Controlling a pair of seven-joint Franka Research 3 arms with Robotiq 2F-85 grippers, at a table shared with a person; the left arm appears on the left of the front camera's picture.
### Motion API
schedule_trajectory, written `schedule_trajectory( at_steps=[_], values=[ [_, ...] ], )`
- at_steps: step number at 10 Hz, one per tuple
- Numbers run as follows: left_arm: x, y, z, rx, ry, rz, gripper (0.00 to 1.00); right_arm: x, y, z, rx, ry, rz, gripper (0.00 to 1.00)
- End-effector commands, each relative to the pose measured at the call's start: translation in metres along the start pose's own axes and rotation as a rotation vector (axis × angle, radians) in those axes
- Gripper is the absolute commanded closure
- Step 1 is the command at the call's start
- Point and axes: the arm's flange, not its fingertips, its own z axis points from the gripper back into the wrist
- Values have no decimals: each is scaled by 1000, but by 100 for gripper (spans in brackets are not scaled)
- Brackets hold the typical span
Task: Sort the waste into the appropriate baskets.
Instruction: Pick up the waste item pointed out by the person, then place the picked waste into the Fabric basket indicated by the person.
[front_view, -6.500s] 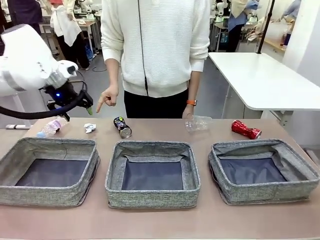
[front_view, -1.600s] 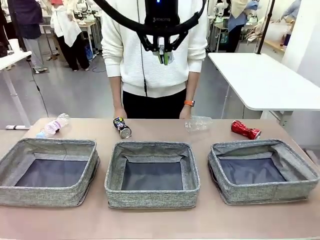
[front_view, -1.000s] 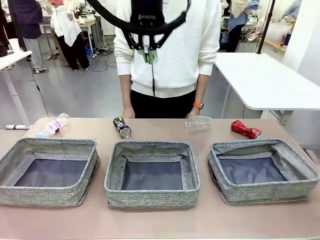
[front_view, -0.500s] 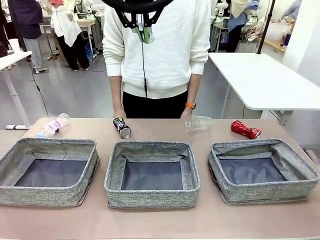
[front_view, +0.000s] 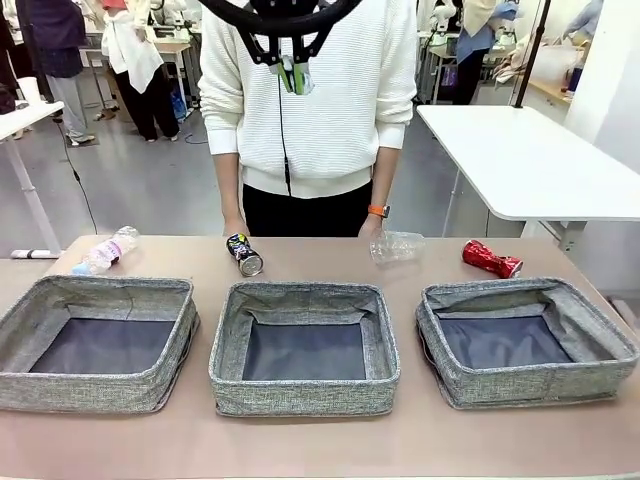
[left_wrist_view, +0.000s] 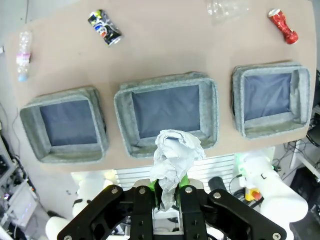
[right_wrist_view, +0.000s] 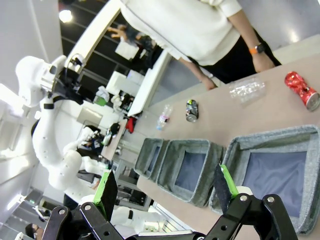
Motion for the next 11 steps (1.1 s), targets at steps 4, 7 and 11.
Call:
schedule_trajectory(
  at_steps=[4,7,11],
  values=[
    [0,0,0,0,0,0,91,3,1,-1,15,-13,24,0],
    [0,0,0,0,0,0,91,3,1,-1,15,-13,24,0],
    [0,0,0,0,0,0,91,3,1,-1,15,-13,24,0]
  ],
)
